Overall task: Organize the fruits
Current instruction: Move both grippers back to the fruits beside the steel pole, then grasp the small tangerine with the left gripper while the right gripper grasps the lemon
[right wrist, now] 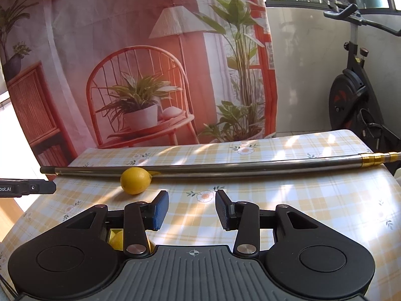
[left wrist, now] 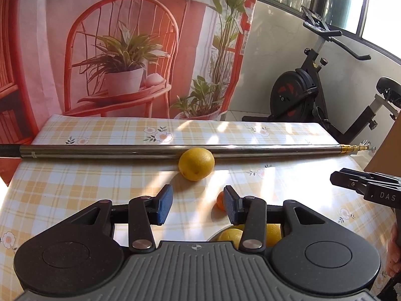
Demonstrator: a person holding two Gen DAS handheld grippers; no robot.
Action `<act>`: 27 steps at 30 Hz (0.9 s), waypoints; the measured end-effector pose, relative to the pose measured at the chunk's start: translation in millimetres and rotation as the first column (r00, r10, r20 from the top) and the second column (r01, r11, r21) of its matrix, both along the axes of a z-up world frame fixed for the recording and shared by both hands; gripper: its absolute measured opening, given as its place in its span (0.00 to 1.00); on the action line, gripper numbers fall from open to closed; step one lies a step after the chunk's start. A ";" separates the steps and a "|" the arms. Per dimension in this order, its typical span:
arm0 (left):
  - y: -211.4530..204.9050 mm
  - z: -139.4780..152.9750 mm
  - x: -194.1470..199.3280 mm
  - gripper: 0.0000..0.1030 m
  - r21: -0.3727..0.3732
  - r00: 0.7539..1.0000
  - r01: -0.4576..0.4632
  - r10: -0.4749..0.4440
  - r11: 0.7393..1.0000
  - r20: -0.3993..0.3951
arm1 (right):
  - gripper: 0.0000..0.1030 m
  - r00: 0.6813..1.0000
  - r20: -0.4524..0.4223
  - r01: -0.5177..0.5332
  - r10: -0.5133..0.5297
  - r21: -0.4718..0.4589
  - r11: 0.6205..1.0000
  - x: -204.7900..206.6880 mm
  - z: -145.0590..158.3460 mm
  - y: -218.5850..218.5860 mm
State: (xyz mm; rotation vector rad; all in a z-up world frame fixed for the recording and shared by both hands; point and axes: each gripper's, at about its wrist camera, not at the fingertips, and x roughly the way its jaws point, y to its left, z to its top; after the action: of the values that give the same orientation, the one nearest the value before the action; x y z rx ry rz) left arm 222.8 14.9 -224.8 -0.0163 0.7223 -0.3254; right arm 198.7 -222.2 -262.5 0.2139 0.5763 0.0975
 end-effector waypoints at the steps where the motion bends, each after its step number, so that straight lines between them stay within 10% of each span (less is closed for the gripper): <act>1: -4.4 -6.3 8.0 0.47 -0.004 1.000 0.014 -0.014 1.000 -0.020 | 0.37 1.000 -0.005 0.002 -0.002 0.003 1.000 2.9 -1.6 -1.2; 27: -63.7 -74.6 79.2 0.43 0.061 0.969 0.129 -0.113 0.990 -0.220 | 0.37 0.997 -0.074 0.039 -0.035 0.064 0.997 19.6 -31.5 -24.8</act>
State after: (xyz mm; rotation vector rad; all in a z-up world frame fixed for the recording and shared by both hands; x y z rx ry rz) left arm 302.0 -48.8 -299.4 0.0647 0.9538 -0.4173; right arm 218.3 -247.0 -294.0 0.2924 0.6420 0.0729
